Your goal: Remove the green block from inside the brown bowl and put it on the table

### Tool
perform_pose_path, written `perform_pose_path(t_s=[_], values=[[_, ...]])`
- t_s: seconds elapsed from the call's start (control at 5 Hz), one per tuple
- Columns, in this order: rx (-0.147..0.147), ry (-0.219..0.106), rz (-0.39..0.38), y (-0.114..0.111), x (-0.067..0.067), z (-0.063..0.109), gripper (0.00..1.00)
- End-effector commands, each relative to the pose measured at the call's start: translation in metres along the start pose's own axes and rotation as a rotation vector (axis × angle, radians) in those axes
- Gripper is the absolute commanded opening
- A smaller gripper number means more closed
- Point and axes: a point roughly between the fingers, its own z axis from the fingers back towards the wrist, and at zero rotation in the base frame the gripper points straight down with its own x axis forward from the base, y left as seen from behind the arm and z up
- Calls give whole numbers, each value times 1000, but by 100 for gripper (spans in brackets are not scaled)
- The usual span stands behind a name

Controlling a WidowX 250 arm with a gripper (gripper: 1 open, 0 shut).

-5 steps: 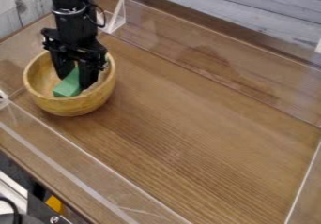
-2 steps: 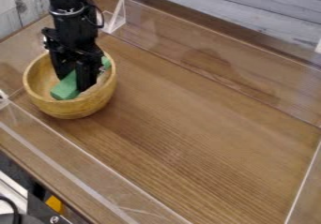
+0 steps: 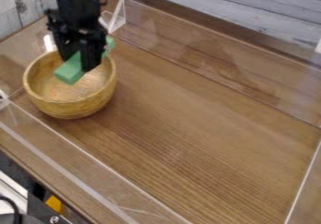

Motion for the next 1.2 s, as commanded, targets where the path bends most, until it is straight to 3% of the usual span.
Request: perform_pose_path(t_s=[0.0, 0.4, 0.6, 1.0], values=[[34, -88, -9, -19, 4, 33, 0], [34, -78, -76, -77, -1, 14, 0], [32, -78, -88, -92, -1, -1, 0], [26, -85, -95, -100, 9, -20, 0]])
